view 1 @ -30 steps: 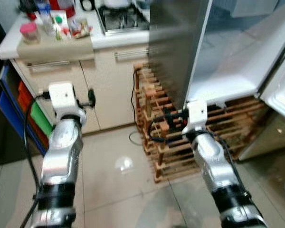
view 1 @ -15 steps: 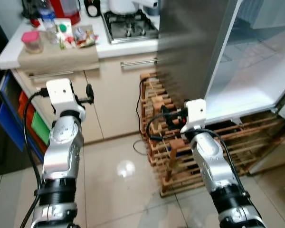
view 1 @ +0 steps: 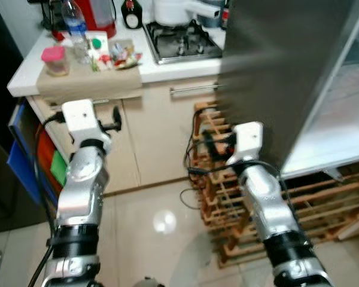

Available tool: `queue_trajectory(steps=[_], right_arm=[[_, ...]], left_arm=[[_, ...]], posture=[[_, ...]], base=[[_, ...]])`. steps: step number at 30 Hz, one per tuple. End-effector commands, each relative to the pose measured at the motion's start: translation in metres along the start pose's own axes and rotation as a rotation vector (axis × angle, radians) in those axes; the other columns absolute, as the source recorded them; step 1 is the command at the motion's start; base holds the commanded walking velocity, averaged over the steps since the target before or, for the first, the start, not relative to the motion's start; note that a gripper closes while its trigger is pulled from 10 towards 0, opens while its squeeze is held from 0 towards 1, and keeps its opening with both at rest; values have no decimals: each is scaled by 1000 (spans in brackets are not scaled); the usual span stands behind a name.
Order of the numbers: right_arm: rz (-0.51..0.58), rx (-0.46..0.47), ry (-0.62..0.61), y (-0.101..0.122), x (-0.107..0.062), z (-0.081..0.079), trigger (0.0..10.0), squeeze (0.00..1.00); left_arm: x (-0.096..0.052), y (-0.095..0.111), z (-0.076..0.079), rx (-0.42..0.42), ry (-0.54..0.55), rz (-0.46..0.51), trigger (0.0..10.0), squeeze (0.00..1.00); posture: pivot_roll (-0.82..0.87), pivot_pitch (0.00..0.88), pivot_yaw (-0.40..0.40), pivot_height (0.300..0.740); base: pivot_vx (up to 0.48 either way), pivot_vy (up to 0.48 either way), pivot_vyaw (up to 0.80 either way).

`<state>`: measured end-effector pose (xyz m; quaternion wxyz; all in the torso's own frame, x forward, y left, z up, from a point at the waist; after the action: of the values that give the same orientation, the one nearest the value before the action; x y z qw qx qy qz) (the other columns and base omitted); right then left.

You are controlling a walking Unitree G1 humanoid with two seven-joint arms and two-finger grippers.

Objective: Restocking fridge

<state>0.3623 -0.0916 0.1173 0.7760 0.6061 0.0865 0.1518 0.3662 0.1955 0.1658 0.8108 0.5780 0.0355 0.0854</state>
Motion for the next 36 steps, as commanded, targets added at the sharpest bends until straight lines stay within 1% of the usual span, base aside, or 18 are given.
queue_trajectory(steps=[1, 5, 8, 10, 14, 17, 21, 22, 23, 24, 26, 27, 28, 29, 30, 32, 33, 36], right_arm=[[-13, -13, -16, -3, -3, 8, 10000, 47], [-10, -9, -18, -2, -2, 7, 10000, 63], [-3, -4, -26, -1, -2, 10, 10000, 67], [0, 9, -44, 0, -2, 15, 10000, 71], [-12, 37, -62, -3, -3, 20, 10000, 75], [-20, 51, -74, -6, -3, 23, 10000, 82], [-8, 57, -70, -3, -2, 21, 10000, 82], [-4, 63, -68, -2, -1, 20, 10000, 90], [-4, 63, -68, -2, -1, 20, 10000, 90], [-12, 58, -79, -4, 0, 20, 10000, 67], [-24, 45, -91, -5, 1, 20, 10000, 67], [-32, 46, -106, -8, 0, 24, 10000, 43], [-23, 37, -145, -8, -2, 30, 10000, 31], [-2, 27, -201, -1, -4, 34, 10000, 27], [8, 27, -216, 2, -4, 35, 10000, 27], [19, 14, -218, 5, -4, 34, 10000, 24], [33, -17, -204, 7, -5, 32, 10000, 16], [27, -19, -210, 4, -4, 34, 10000, 12]], left_arm=[[-1, -1, 6, 8, -11, 4, 10000, 0], [1, 0, 3, 28, 9, 5, 10000, 0], [0, -2, 2, 93, -1, 0, 10000, 0], [-3, -9, -3, 122, 5, -22, 10000, 0], [-6, -14, -6, 131, 18, -39, 10000, 0], [-7, -17, -2, 123, 15, -45, 10000, 0], [-8, -18, 4, 114, -1, -48, 10000, 0], [-10, -17, 9, 135, -26, -34, 10000, 0], [-10, -17, 9, 135, -26, -34, 10000, 0], [-11, -15, 11, 130, -52, -25, 10000, 0], [-11, -13, 11, 113, -72, -24, 10000, 0], [-12, -12, 15, 94, -100, -12, 10000, 0], [-15, -11, 18, 101, -136, 0, 10000, 0], [-14, -9, 16, 92, -137, -9, 10000, 0], [-14, -9, 15, 89, -136, -11, 10000, 0], [-14, -8, 17, 93, -145, -9, 10000, 0], [-14, -9, 21, 102, -161, -8, 10000, 0], [-13, -9, 25, 100, -176, -9, 10000, 0]], posture=[[-16, 0, 48, 740], [-10, 0, 45, 740], [-10, 0, 41, 740], [-9, 0, 34, 740], [-5, 0, 33, 740], [-3, 0, 32, 740], [1, 0, 36, 740], [18, 0, 27, 740], [18, 0, 27, 740], [28, 0, 21, 740], [28, 0, 21, 740], [42, 0, 13, 740], [42, 0, 9, 740], [39, 0, 11, 740], [39, 0, 11, 740], [39, 0, 15, 740], [38, 0, 31, 740], [32, 0, 45, 740]], base=[[0, 0, 700], [0, 0, 613], [0, 0, 583], [0, 0, 569], [0, 0, 559], [0, 0, 550], [0, 0, 534], [0, 0, 531], [0, 0, 531], [0, 0, 0], [0, 0, 0], [0, 0, 0], [454, 0, 0], [480, 0, 0], [480, 0, 0], [480, 0, 0], [480, 0, 0], [480, 0, 0]])
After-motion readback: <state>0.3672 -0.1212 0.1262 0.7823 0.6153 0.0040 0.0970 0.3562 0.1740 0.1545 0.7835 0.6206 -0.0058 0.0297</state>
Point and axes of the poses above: a point about 5 cm out from each wrist's last joint towards the gripper, its own x axis pointing out of the wrist towards the gripper, its own y axis along the axis of the wrist's last joint, z = x × y, the point moved 4 cm from there along x, pointing out of the wrist towards the gripper, and after that the axes turned 15 degrees about -x, right-handed, at the moved point
